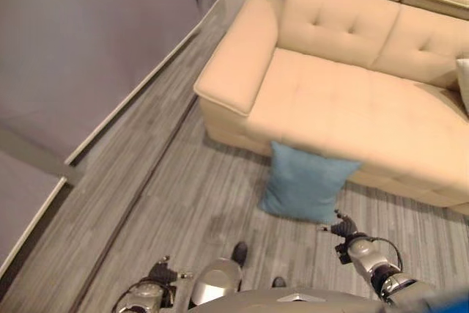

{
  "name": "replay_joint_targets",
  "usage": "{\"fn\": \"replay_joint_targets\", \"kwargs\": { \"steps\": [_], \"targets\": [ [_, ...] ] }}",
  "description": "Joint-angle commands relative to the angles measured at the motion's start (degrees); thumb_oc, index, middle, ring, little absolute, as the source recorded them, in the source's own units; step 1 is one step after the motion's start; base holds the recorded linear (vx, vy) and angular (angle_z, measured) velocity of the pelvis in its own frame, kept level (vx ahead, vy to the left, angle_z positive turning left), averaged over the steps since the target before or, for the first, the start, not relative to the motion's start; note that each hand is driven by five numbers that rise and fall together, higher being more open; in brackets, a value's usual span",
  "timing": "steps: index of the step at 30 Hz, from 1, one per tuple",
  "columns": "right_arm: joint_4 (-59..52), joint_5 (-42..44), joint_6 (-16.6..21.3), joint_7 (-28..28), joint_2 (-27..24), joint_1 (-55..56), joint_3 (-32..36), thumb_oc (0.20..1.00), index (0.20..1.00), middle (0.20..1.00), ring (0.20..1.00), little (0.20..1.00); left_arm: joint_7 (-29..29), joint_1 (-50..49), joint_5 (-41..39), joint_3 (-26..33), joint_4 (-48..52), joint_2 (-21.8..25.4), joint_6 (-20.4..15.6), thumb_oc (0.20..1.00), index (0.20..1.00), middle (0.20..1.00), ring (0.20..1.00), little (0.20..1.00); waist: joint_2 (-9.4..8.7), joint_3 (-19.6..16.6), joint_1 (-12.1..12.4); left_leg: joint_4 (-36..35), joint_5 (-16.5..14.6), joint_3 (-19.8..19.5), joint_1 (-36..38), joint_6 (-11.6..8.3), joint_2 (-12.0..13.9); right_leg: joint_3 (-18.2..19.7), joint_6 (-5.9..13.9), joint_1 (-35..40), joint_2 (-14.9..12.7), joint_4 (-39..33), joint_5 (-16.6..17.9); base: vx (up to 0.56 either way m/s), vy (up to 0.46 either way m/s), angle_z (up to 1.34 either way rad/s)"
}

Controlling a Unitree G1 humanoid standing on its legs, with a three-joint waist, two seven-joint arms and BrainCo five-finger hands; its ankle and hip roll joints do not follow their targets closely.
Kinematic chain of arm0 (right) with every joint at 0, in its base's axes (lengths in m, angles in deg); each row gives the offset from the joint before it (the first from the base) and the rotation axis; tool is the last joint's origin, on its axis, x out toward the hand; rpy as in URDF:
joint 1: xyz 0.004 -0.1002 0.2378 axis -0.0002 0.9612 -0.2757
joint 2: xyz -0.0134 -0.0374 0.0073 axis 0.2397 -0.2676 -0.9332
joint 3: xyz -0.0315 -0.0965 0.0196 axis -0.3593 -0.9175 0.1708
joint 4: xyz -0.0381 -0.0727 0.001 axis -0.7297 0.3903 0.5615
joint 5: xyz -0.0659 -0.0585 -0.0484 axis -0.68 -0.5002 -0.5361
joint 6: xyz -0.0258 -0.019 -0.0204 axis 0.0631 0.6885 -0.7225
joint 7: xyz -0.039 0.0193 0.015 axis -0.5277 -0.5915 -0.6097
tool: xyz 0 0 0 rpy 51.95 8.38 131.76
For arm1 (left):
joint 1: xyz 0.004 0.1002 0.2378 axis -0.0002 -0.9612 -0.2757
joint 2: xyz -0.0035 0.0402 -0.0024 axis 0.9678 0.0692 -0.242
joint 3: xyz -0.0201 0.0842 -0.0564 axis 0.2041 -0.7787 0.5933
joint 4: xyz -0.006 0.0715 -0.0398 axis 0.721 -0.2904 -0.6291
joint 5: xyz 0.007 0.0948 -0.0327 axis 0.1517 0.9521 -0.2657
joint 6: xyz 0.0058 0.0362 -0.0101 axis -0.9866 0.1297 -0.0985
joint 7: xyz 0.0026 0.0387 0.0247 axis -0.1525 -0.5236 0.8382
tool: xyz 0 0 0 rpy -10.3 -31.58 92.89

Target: Pick up all the scattered cushions and arrange them neatly on the sofa.

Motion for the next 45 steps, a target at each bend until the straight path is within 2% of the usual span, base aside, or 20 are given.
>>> {"fn": "replay_joint_targets", "kwargs": {
  "steps": [1, 4, 6, 8, 9, 12, 16, 19, 22, 23, 25, 29, 33, 34, 35, 36, 37, 41, 42, 45],
  "targets": [
    [-2.19, -0.84, 0.41, -0.09, -0.45, -1.89, -0.62, 1.0, 1.0, 1.0, 1.0, 1.0, -0.65, -2.06, 0.58, 0.56, -0.44, 0.68, -0.38, 1.0, 1.0, 1.0, 1.0, 1.0, 0.69, -0.58, 2.32, 4.05, -3.02, -5.45, -3.39, 2.27, -1.25, -1.02, 2.8, -8.74, 4.67, 15.97, 5.38, 0.0, 0.06, -0.71],
    [-2.45, -0.89, 0.42, -0.25, 0.08, -2.68, -0.93, 1.0, 1.0, 1.0, 1.0, 1.0, -0.58, -1.88, 0.41, 0.76, -0.46, 0.9, -0.34, 1.0, 1.0, 1.0, 1.0, 1.0, 1.16, 0.13, 2.29, 4.03, -3.93, -5.27, -2.18, 2.96, -0.82, -3.25, 3.99, -11.58, 2.61, 19.14, 6.0, 0.02, 0.027, -0.87],
    [-2.64, -1.32, 0.1, -0.36, -0.09, -3.4, -1.61, 1.0, 1.0, 1.0, 1.0, 1.0, -0.59, -1.82, -0.45, 1.2, -0.65, 1.07, -0.34, 1.0, 1.0, 1.0, 1.0, 1.0, 1.08, 0.29, 2.57, 3.1, -5.41, -5.09, -0.87, 2.81, 0.38, -6.52, 2.45, -11.85, -1.62, 11.86, 4.9, 0.11, -0.148, -0.55],
    [-2.68, -1.65, -0.1, -0.41, -0.36, -3.76, -1.85, 1.0, 1.0, 1.0, 1.0, 1.0, -0.54, -1.61, -0.58, 1.41, -0.83, 1.05, -0.4, 1.0, 1.0, 1.0, 1.0, 1.0, 1.14, 0.27, 2.48, 2.5, -6.04, -5.32, -0.35, 2.61, 0.91, -6.31, 2.43, -12.37, -2.69, 8.6, 5.84, 0.12, -0.142, -0.24],
    [-3.04, -2.01, -0.44, -0.35, -0.8, -4.07, -1.87, 1.0, 1.0, 1.0, 1.0, 1.0, -0.19, -1.19, -0.77, 1.37, -1.25, 1.0, -0.61, 1.0, 1.0, 1.0, 1.0, 1.0, 1.07, 0.69, 1.56, 2.54, -7.1, -6.46, 0.35, 2.2, 1.24, -4.0, 3.04, -15.43, -4.12, 5.03, 8.92, 0.11, -0.086, -0.08],
    [-3.0, -1.49, -0.35, -0.42, -0.83, -3.89, -1.71, 1.0, 1.0, 1.0, 1.0, 1.0, 0.14, -1.11, -0.74, 1.63, -1.68, 1.01, -0.88, 1.0, 1.0, 1.0, 1.0, 1.0, -0.39, 0.59, 1.67, 2.46, -8.36, -6.63, 0.96, 1.32, 1.65, -4.2, 3.45, -13.32, -4.63, 0.54, 9.55, 0.19, -0.173, 0.13],
    [-3.29, 0.18, 0.34, -0.19, -1.48, -3.12, -1.91, 1.0, 1.0, 1.0, 1.0, 1.0, 0.57, -0.41, -1.17, 1.21, -1.86, 0.71, -1.03, 1.0, 1.0, 1.0, 1.0, 1.0, -1.82, -0.66, 0.76, 2.67, -9.28, -8.39, 0.85, -1.65, 5.76, -5.61, 1.87, -12.08, -2.12, -0.74, 8.98, 0.25, -0.314, 0.41],
    [-3.66, 1.71, 0.78, 0.26, -2.87, -1.41, -0.31, 1.0, 1.0, 1.0, 1.0, 1.0, 0.44, 0.81, -1.71, 0.01, -0.69, -0.55, -0.95, 1.0, 1.0, 1.0, 1.0, 1.0, -1.98, 0.79, -0.61, 10.52, -9.11, -3.88, -4.32, -2.98, 6.64, -9.18, 0.34, -9.9, -2.23, -1.5, 7.29, 0.12, -0.155, 0.69],
    [-3.42, 2.23, 0.68, 0.27, -3.39, -0.67, 0.23, 1.0, 1.0, 1.0, 1.0, 1.0, 0.29, 1.18, -1.56, -0.7, 0.15, -0.85, -0.96, 1.0, 1.0, 1.0, 1.0, 1.0, -2.1, 1.46, -0.63, 12.41, -9.7, -1.11, -6.88, -2.36, 5.27, -10.51, -0.04, -8.59, -2.55, -2.11, 6.63, 0.09, -0.049, 0.59],
    [-3.24, 2.43, 0.87, 0.25, -3.3, 0.1, 0.84, 1.0, 1.0, 1.0, 1.0, 1.0, 0.13, 1.18, -1.33, -0.69, -0.27, -1.01, -0.92, 1.0, 1.0, 1.0, 1.0, 1.0, -2.06, 1.05, -0.7, 10.67, -9.64, -1.09, -7.97, -1.43, 1.85, -11.14, 0.07, -7.86, -1.9, -2.74, 6.14, 0.25, -0.046, 0.44],
    [-2.76, 2.7, 0.92, 0.6, -2.99, 0.26, 1.4, 1.0, 1.0, 1.0, 1.0, 1.0, -0.2, 1.0, -0.57, -0.41, -0.49, -0.85, -0.68, 1.0, 1.0, 1.0, 1.0, 1.0, -1.2, -0.01, 0.24, 6.38, -4.91, 1.81, -12.45, -0.85, -2.02, -10.16, -0.46, -6.33, 1.1, -4.23, 4.66, 0.29, 0.017, 0.49],
    [-2.65, 2.04, 1.07, 0.46, -1.74, 0.22, 1.07, 1.0, 1.0, 1.0, 1.0, 1.0, -0.34, -0.11, -0.76, 0.96, -1.04, 0.17, -0.42, 1.0, 1.0, 1.0, 1.0, 1.0, -1.54, -0.71, 1.32, 3.52, -3.67, -1.7, -9.17, 0.18, -2.05, -8.43, -0.28, -5.53, 2.03, -1.08, 2.86, 0.21, 0.089, -0.24],
    [-2.78, 1.4, 1.06, -0.01, -0.71, -0.11, 0.73, 1.0, 1.0, 1.0, 1.0, 1.0, -0.55, -0.29, -0.44, 1.2, -1.16, 1.14, -0.26, 1.0, 1.0, 1.0, 1.0, 1.0, -1.89, -1.25, 1.84, 1.59, -3.99, -1.31, -6.2, 1.7, -1.3, -8.08, 1.1, -5.96, 1.04, 4.46, 2.02, 0.2, 0.166, -0.46],
    [-3.14, 1.12, 0.84, -0.27, -0.25, -0.7, 0.34, 1.0, 1.0, 1.0, 1.0, 1.0, -0.65, -0.19, -0.51, 1.41, -0.79, 1.84, -0.11, 1.0, 1.0, 1.0, 1.0, 1.0, -1.88, -0.62, 1.92, 1.93, -4.5, -1.04, -4.55, 2.76, -0.96, -8.12, 2.73, -8.07, -0.43, 11.24, 4.23, 0.08, 0.095, -0.58],
    [-3.14, 1.12, 0.84, -0.27, -0.25, -0.7, 0.34, 1.0, 1.0, 1.0, 1.0, 1.0, -0.65, -0.19, -0.51, 1.41, -0.79, 1.84, -0.11, 1.0, 1.0, 1.0, 1.0, 1.0, -1.88, -0.62, 1.94, 1.93, -4.5, -1.03, -4.55, 2.77, -0.96, -8.11, 2.73, -8.08, -0.43, 11.25, 4.22, 0.09, 0.196, -0.76],
    [-3.45, 1.03, 0.67, -0.32, 0.12, -1.53, 0.17, 1.0, 1.0, 1.0, 1.0, 1.0, -0.54, 0.38, -0.72, 1.19, -0.17, 2.6, -0.19, 1.0, 1.0, 1.0, 1.0, 1.0, -1.2, 0.81, 1.09, 2.57, -4.93, -1.48, -3.26, 3.74, -0.57, -6.93, 4.13, -11.52, -0.65, 18.33, 7.59, 0.03, 0.128, -0.48],
    [-3.41, 1.05, 0.73, -0.3, 0.19, -1.78, 0.33, 1.0, 1.0, 1.0, 1.0, 1.0, -0.55, 0.53, -0.74, 1.11, -0.11, 2.71, -0.2, 1.0, 1.0, 1.0, 1.0, 1.0, -0.93, 0.93, 0.93, 2.68, -5.36, -1.68, -2.75, 3.97, -0.44, -6.97, 4.29, -12.28, -0.97, 19.37, 7.56, 0.03, 0.128, -0.28],
    [-3.44, 1.08, 0.67, -0.28, 0.15, -2.38, 0.37, 1.0, 1.0, 1.0, 1.0, 1.0, -0.54, 0.35, -0.96, 1.29, 0.09, 3.01, -0.38, 1.0, 1.0, 1.0, 1.0, 1.0, -0.87, 0.81, 1.03, 1.99, -6.75, -1.97, -0.83, 4.06, -0.03, -8.36, 3.41, -11.88, -2.86, 13.68, 6.6, 0.1, -0.018, 0.01],
    [-3.36, 0.93, 0.57, -0.34, 0.02, -3.15, 0.0, 1.0, 1.0, 1.0, 1.0, 1.0, -0.43, 0.38, -1.01, 1.61, -0.1, 3.26, -0.56, 1.0, 1.0, 1.0, 1.0, 1.0, -0.91, 0.83, 1.32, 1.7, -7.28, -1.81, -0.6, 3.87, 0.4, -8.85, 3.36, -12.31, -4.4, 8.95, 7.43, 0.1, -0.081, -0.16],
    [-3.77, 1.2, 0.69, -0.38, -0.2, -3.47, 0.18, 1.0, 1.0, 1.0, 1.0, 1.0, -0.28, 0.58, -1.29, 1.92, -0.61, 3.38, -0.74, 1.0, 1.0, 1.0, 1.0, 1.0, -1.18, 1.01, 1.24, 2.32, -8.05, -2.28, -0.7, 3.69, 0.22, -7.8, 3.81, -12.17, -4.88, 6.0, 8.72, 0.09, -0.073, -0.08]
  ]
}}
